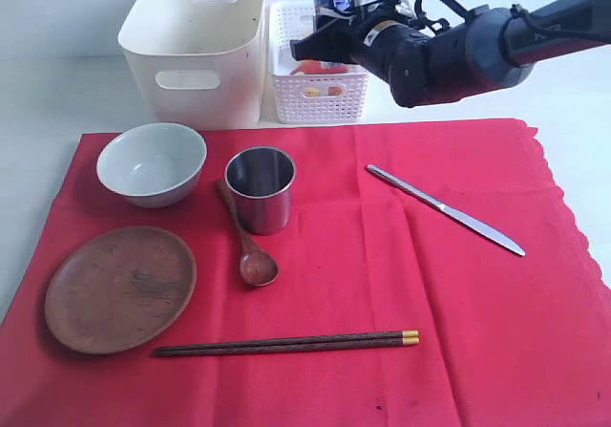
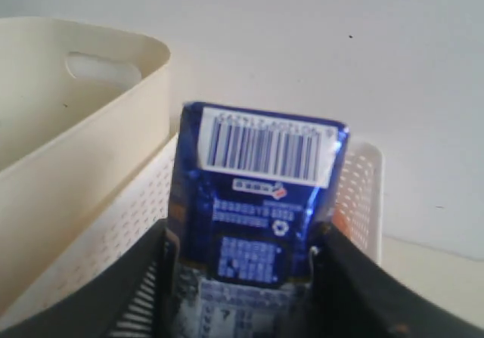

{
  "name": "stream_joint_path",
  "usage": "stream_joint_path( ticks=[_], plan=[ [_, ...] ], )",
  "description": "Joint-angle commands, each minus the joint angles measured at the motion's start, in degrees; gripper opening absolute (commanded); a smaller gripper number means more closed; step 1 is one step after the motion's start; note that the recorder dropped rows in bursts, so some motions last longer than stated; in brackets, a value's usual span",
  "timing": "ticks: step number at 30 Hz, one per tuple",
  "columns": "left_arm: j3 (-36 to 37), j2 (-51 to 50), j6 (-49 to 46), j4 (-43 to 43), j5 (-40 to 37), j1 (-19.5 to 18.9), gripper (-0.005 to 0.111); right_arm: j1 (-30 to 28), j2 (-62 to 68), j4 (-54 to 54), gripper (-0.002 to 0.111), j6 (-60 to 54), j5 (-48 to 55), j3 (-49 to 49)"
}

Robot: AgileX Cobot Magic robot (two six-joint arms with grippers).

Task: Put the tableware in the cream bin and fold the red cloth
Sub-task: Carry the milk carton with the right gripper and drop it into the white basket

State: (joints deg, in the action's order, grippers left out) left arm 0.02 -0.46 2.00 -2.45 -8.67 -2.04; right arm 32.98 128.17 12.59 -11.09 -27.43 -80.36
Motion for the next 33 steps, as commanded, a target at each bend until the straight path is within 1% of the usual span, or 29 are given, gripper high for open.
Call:
stream_joint_path(
  ticks=[1,4,10,12,23,26,29,31,33],
  plan=[
    [-0.02,0.16,-0.02,0.31,0.22,-0.17,0.000,-0.24,1.04,1.62,0.050,-3.02,-4.22,-0.89],
    [-0.02,0.16,-0.02,0.31,0.22,-0.17,0.000,-0.24,1.69,1.75,0.055,-2.90,-4.77,-1.40],
    [-0.02,0.16,-0.02,0.31,0.22,-0.17,0.000,-0.24,2.06,1.75,0.072,-2.90,-5.35,-1.79],
    [-0.02,0.16,-0.02,0.31,0.22,-0.17,0.000,-0.24,2.06,1.75,0.075,-2.90,-5.35,-1.79],
    [-0.02,0.16,-0.02,0.31,0.22,-0.17,0.000,-0.24,2.06,2.18,0.076,-2.47,-5.21,-1.79],
    [-0.02,0.16,-0.02,0.31,0.22,-0.17,0.000,-0.24,1.51,4.16,0.076,-3.38,-3.70,-1.79],
    [-0.02,0.16,-0.02,0.31,0.22,-0.17,0.000,-0.24,-0.34,10.11,0.076,-9.44,0.01,-1.79],
    [-0.02,0.16,-0.02,0.31,0.22,-0.17,0.000,-0.24,-2.39,14.60,0.075,-14.94,4.31,-1.79],
    [-0.02,0.16,-0.02,0.31,0.22,-0.17,0.000,-0.24,-4.87,16.69,0.072,-22.01,9.60,-1.79]
  ],
)
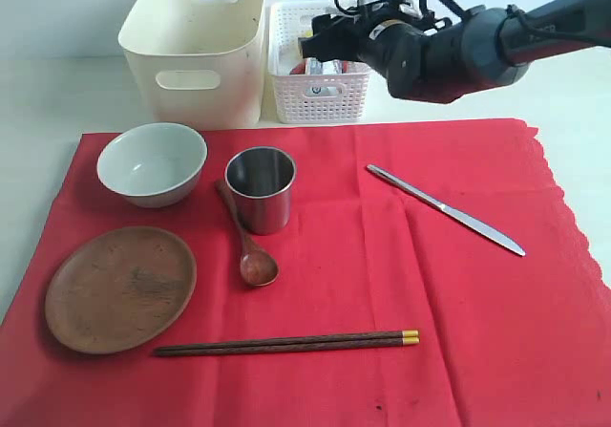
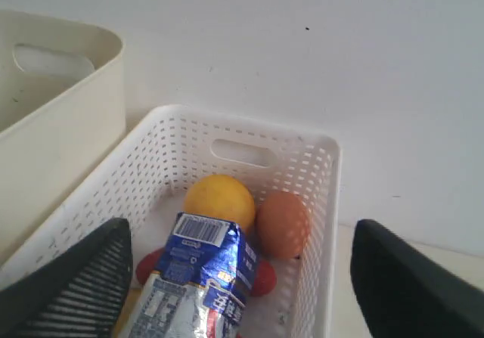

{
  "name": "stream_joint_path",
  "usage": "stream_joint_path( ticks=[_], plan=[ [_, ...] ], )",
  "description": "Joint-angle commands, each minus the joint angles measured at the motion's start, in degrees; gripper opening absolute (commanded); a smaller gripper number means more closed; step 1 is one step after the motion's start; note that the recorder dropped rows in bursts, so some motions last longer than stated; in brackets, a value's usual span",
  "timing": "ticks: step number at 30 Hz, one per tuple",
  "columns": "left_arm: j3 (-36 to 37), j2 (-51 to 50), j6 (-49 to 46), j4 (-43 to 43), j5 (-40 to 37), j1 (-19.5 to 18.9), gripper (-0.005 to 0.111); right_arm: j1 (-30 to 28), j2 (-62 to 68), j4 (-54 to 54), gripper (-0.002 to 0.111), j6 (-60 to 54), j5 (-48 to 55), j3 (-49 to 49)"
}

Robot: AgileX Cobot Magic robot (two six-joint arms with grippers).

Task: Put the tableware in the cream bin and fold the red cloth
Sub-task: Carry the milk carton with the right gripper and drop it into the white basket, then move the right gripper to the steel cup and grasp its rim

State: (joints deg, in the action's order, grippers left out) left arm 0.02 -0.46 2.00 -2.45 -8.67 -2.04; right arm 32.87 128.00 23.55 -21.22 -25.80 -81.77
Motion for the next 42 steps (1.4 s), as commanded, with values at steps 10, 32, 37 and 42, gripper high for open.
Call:
stream_joint_path(
  ticks=[10,32,37,42],
  plan=[
    [-0.02,0.16,-0.02,0.31,0.22,-0.17,0.000,-0.24,-16.61,6.20,0.027,-16.76,32.22,-0.39],
    [-0.02,0.16,-0.02,0.31,0.22,-0.17,0.000,-2.34,-24.82,-17.11,0.000,1.30,65.16,3.59],
    [-0.02,0.16,-0.02,0.31,0.22,-0.17,0.000,-2.34,-23.09,-16.99,0.000,3.83,66.08,5.84],
    [-0.02,0.16,-0.02,0.31,0.22,-0.17,0.000,-2.20,-21.67,-15.34,0.000,3.83,66.63,7.79]
  ],
)
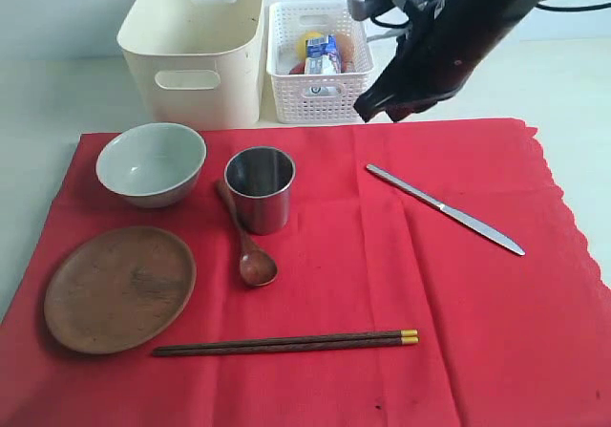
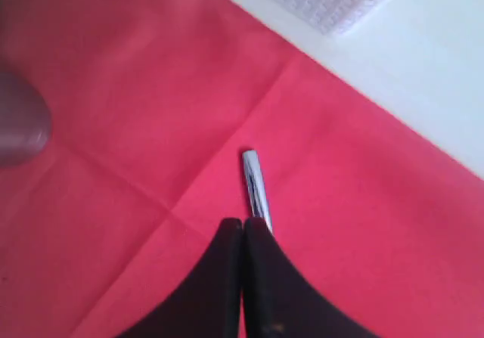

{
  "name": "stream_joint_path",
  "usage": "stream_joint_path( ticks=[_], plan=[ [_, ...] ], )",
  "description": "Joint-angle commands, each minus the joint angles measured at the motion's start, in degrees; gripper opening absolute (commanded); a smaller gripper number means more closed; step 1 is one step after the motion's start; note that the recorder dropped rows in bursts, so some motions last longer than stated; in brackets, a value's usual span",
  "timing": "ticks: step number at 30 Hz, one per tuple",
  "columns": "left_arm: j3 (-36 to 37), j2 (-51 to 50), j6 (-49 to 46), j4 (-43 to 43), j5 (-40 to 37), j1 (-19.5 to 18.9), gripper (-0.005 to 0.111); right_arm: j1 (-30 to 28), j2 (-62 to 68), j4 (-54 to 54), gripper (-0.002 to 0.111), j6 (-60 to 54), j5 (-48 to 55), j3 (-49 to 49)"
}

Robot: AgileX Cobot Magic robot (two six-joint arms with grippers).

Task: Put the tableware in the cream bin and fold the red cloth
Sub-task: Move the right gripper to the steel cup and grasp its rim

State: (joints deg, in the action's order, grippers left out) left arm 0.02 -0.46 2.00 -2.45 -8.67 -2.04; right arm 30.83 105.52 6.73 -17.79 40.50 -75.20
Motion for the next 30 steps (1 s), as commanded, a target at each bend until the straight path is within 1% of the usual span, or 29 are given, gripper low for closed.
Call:
stream_joint_path(
  ticks=[1,9,21,24,27,30],
  plan=[
    [-0.02,0.16,-0.02,0.31,0.22,-0.17,0.000,-0.16,1.08,2.11,0.000,0.39,0.33,1.44],
    [-0.02,0.16,-0.02,0.31,0.22,-0.17,0.000,-0.16,2.57,5.10,0.000,0.39,0.59,1.86],
    [-0.02,0.16,-0.02,0.31,0.22,-0.17,0.000,-0.16,8.73,4.85,0.000,0.39,1.48,1.88],
    [-0.02,0.16,-0.02,0.31,0.22,-0.17,0.000,-0.16,7.86,5.24,0.000,0.51,1.35,1.62],
    [-0.02,0.16,-0.02,0.31,0.22,-0.17,0.000,-0.16,5.80,5.97,0.000,6.68,1.88,-0.03],
    [-0.02,0.16,-0.02,0.31,0.22,-0.17,0.000,-0.16,4.94,11.48,0.000,7.24,4.52,-2.25]
  ],
)
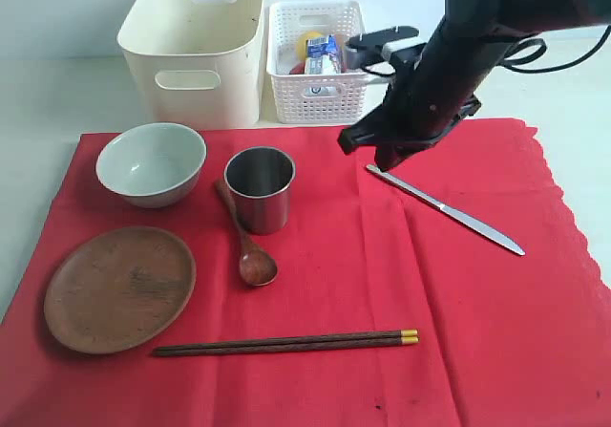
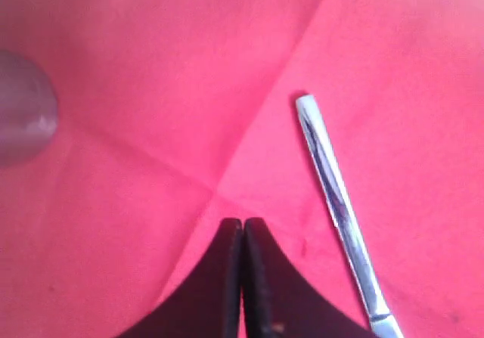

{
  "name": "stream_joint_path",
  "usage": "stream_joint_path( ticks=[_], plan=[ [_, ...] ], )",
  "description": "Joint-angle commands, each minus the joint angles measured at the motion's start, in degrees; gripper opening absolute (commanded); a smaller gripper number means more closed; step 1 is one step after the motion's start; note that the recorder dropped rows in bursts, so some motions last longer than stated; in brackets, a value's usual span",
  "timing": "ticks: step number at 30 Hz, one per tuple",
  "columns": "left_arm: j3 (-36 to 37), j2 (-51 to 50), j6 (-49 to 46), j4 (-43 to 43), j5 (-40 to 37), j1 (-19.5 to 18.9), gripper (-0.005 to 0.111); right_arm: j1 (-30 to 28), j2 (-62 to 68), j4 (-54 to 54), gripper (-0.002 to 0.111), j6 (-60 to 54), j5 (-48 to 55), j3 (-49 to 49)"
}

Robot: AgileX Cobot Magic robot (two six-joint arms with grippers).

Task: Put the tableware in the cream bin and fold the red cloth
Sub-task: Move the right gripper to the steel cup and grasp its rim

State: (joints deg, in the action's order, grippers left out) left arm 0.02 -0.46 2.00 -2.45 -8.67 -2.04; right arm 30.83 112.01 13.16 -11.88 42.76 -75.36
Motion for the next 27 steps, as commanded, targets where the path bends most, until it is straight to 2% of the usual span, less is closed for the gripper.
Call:
stream_joint_path(
  ticks=[1,6,14,20,27],
  plan=[
    [-0.02,0.16,-0.02,0.31,0.22,-0.17,0.000,-0.16,-1.55,6.52,0.001,1.33,2.53,-2.39],
    [-0.02,0.16,-0.02,0.31,0.22,-0.17,0.000,2.84,-1.55,6.98,0.015,0.97,0.31,-2.78],
    [-0.02,0.16,-0.02,0.31,0.22,-0.17,0.000,7.35,-1.55,7.74,0.049,0.97,-3.98,-5.42],
    [-0.02,0.16,-0.02,0.31,0.22,-0.17,0.000,9.67,-0.51,7.72,0.052,-0.60,-4.11,-6.16],
    [-0.02,0.16,-0.02,0.31,0.22,-0.17,0.000,10.80,3.89,7.88,0.052,-0.85,-8.83,-6.16]
  ],
)
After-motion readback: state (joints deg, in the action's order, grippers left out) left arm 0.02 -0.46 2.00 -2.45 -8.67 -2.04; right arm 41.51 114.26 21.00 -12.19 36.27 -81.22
